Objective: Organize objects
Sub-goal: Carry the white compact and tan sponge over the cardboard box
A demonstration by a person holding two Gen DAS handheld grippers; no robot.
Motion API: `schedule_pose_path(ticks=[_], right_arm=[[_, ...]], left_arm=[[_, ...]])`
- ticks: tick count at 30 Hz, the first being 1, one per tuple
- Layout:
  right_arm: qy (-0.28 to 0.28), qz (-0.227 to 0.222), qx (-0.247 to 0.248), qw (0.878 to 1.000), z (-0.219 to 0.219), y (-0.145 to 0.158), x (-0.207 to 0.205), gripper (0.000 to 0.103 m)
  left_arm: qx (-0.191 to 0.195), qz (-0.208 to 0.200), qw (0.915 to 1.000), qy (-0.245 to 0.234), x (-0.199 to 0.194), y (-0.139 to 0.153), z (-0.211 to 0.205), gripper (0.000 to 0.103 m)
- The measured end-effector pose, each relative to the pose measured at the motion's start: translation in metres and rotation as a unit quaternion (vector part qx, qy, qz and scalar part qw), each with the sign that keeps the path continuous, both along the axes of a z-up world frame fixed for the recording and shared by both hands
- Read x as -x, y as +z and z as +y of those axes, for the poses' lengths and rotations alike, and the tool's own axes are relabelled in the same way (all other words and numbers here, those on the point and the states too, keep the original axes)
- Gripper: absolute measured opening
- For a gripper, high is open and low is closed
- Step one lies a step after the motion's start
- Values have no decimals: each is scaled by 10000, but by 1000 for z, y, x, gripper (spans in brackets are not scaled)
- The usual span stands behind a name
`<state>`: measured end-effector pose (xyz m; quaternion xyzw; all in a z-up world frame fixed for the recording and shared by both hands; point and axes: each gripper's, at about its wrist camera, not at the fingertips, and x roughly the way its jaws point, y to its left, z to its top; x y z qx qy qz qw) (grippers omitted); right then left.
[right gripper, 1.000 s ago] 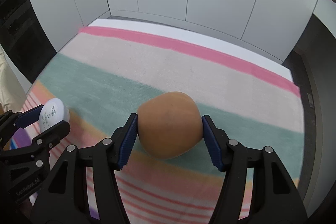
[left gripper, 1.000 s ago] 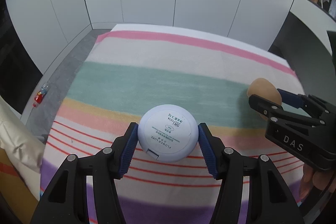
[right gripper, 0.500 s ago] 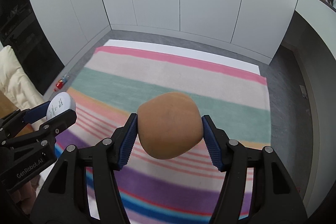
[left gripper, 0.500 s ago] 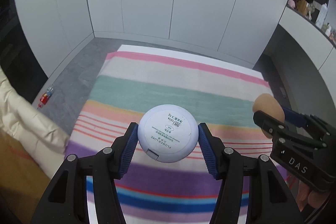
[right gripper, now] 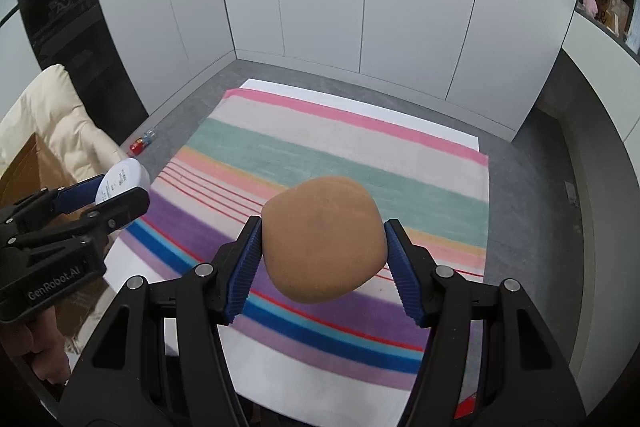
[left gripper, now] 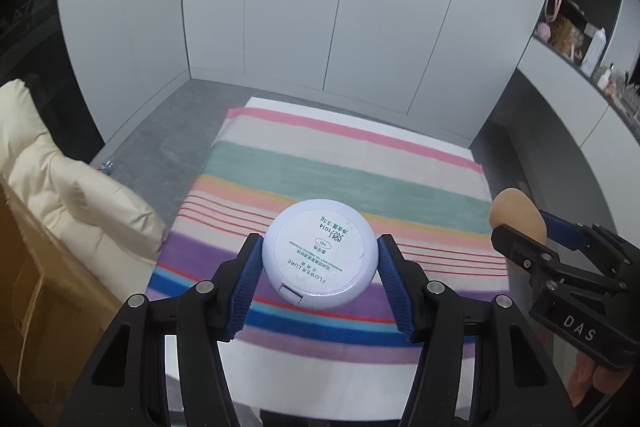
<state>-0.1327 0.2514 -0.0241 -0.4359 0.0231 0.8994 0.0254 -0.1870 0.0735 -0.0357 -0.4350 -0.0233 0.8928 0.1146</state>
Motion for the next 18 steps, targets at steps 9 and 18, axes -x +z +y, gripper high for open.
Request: schedule_pose_path(ticks=[9, 18], right_arm=[[172, 275, 158, 9993, -23, 28, -7, 63], [604, 318, -51, 9977, -65, 28, 7, 63]], left_arm=[[27, 365, 9993, -46, -18, 31, -20, 59], [-65, 591, 9980, 202, -32, 47, -60, 59]])
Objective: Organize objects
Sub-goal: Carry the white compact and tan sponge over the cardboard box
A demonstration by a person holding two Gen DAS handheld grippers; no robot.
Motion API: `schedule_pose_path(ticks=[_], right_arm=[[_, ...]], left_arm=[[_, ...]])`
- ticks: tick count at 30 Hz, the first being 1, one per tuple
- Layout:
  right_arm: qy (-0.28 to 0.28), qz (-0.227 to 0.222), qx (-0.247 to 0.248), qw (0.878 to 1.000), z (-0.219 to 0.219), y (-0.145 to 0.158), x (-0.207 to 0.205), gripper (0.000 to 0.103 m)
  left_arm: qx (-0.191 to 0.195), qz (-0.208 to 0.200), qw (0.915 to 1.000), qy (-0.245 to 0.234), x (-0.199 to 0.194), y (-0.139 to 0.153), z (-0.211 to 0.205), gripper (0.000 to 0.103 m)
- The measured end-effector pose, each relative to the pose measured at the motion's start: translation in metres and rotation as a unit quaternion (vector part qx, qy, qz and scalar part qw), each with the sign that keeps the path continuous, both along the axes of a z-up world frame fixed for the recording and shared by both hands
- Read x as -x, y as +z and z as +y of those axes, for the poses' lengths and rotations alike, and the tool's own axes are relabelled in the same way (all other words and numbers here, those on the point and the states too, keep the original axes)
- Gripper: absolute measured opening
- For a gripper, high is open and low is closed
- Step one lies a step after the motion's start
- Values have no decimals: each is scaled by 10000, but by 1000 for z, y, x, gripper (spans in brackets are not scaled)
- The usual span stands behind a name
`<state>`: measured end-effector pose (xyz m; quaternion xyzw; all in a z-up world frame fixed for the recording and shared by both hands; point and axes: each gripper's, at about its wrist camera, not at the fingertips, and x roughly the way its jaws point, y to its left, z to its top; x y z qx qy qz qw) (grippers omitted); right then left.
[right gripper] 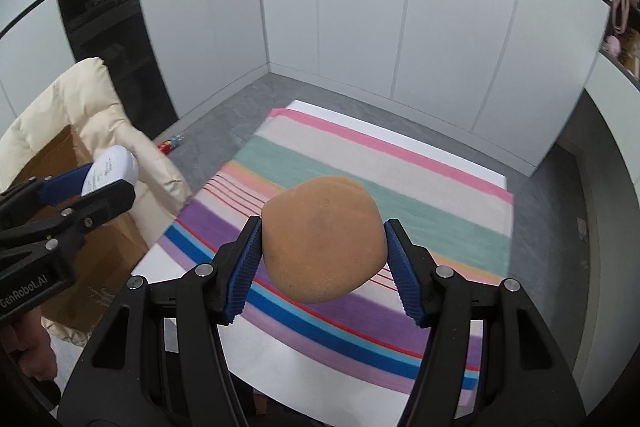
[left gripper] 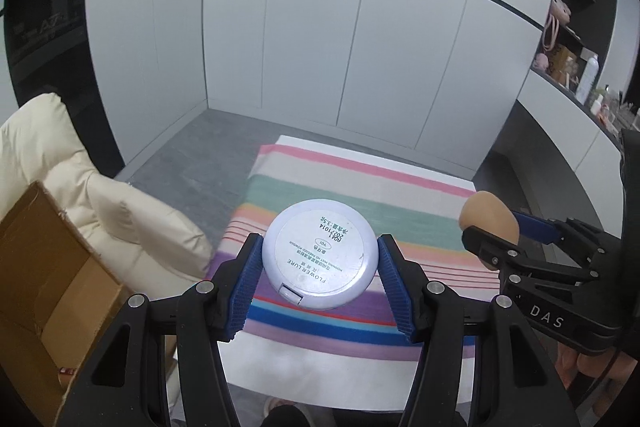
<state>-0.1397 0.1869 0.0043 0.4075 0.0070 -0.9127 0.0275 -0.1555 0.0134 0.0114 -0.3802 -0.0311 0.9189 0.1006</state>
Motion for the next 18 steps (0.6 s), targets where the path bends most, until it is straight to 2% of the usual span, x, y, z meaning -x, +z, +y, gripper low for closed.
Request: schedule_pose_path(ticks=[18], right_arm=[[566, 74, 297, 9979, -88, 3, 29, 63]], left_arm=[[178, 161, 9972, 705, -22, 3, -88, 59]])
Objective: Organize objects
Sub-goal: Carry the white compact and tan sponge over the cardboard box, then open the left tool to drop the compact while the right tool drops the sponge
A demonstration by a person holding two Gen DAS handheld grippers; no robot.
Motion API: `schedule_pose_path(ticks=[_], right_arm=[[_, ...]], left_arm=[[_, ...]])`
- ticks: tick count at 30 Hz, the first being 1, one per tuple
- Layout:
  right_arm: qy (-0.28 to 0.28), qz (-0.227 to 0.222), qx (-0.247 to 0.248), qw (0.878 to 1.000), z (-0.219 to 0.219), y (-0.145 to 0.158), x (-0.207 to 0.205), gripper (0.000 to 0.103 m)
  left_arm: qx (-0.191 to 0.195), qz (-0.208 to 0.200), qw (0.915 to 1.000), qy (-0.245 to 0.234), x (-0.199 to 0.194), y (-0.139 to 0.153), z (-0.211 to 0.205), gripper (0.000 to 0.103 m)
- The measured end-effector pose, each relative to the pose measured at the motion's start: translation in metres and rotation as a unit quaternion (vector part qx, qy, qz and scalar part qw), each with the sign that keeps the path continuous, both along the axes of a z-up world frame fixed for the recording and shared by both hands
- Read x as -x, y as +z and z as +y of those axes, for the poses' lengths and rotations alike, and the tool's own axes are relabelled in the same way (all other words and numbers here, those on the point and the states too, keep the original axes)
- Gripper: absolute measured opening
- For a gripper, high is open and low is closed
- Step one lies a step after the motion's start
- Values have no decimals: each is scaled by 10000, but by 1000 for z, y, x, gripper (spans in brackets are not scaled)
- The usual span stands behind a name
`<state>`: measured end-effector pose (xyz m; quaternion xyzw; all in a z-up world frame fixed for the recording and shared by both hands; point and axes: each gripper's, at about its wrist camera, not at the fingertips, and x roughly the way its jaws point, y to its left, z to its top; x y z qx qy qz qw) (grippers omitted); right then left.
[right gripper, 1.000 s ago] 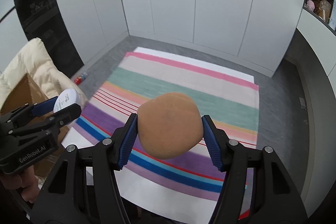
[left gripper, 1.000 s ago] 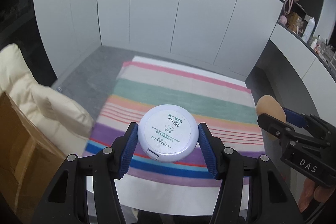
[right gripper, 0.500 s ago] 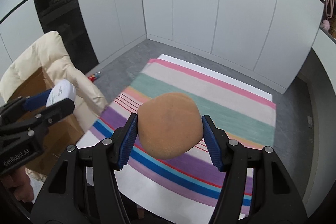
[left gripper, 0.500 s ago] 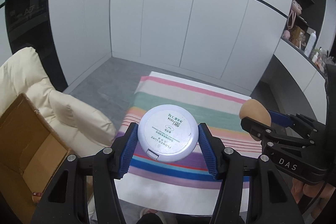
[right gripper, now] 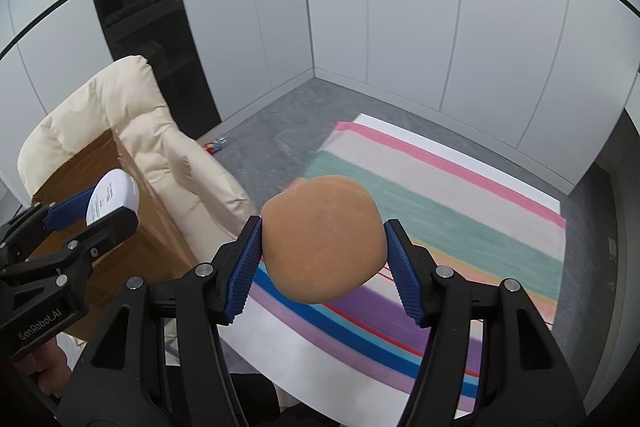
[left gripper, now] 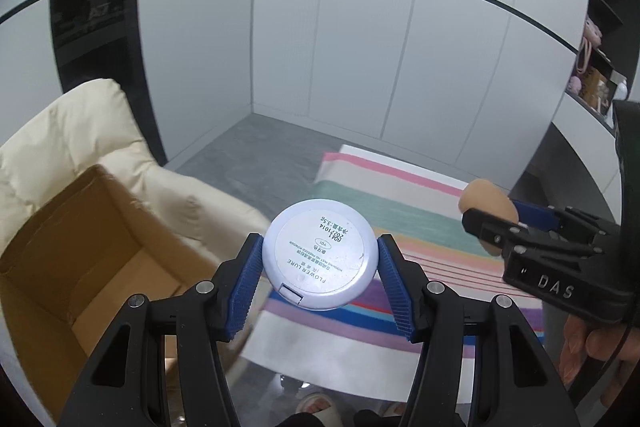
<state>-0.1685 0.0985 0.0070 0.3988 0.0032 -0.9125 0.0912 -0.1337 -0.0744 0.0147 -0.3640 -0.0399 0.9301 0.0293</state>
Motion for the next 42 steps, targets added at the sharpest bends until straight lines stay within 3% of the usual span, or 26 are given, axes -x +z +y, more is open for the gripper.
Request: schedule_pose_path(ticks=[25, 42], right_arm=[[1208, 124, 92, 9926, -154, 8, 2, 63], [1827, 94, 62, 9831, -224, 4, -5, 63]], left_arm=[[122, -154, 9929, 1172, -48, -8, -126, 59], [408, -340, 9830, 1756, -76, -23, -178, 63]])
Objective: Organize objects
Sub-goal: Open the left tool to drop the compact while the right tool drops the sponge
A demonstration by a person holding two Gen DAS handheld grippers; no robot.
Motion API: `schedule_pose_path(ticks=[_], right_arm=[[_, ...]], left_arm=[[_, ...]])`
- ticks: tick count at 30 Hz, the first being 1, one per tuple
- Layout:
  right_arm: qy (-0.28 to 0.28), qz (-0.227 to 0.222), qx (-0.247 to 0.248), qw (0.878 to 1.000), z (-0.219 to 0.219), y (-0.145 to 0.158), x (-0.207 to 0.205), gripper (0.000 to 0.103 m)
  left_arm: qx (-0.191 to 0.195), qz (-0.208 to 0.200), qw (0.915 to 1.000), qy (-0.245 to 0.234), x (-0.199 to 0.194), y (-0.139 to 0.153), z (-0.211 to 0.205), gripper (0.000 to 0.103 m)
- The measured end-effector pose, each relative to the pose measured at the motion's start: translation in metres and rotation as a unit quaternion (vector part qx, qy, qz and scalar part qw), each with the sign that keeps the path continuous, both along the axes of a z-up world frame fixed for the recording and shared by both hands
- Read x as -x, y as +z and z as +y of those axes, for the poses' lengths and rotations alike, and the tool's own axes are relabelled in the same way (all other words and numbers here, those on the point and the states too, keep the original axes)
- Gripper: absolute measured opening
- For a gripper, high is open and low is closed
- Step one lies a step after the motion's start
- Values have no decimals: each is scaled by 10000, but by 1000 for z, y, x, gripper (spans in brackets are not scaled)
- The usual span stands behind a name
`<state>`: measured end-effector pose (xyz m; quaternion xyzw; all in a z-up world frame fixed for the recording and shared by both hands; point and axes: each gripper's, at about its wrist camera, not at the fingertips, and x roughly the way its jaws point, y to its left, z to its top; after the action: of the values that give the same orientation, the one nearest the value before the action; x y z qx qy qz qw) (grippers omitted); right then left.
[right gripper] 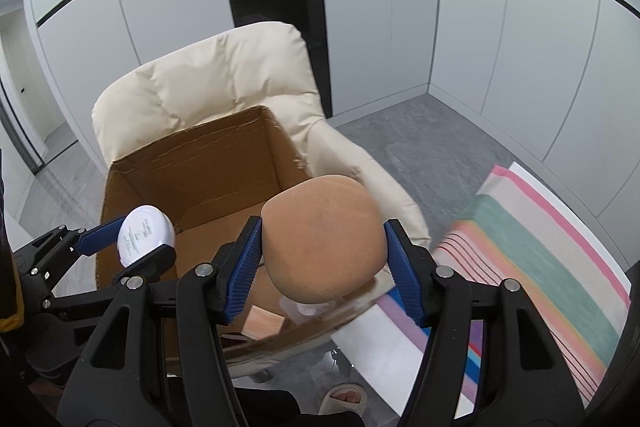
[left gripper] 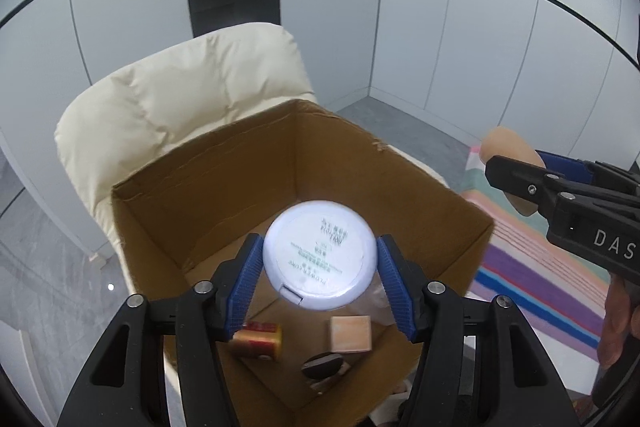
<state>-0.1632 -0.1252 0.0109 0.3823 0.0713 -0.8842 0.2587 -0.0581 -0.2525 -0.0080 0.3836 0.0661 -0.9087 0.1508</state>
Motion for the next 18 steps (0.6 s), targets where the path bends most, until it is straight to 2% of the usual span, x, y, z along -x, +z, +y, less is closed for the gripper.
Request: schedule_pose_path(ticks=[3, 5, 7, 12, 18], right_arm=[[91, -25, -6, 10000, -12, -1, -1, 63], [151, -38, -23, 9999, -21, -2, -3, 63], [223, -59, -37, 9997, -31, -3, -5, 63], [424, -70, -99, 9990, -56, -6, -13, 63], [610, -110, -99, 9980, -81, -8, -22, 63]], left_arm=[[277, 144, 9995, 110, -9, 5, -4, 79], [427, 213, 9987, 188, -16, 8, -9, 95], [491, 241, 9981, 272, -20, 9, -15, 101], [629, 190, 9963, 560, -34, 8, -32, 103], [466, 133, 9944, 943, -51, 6, -68, 103]])
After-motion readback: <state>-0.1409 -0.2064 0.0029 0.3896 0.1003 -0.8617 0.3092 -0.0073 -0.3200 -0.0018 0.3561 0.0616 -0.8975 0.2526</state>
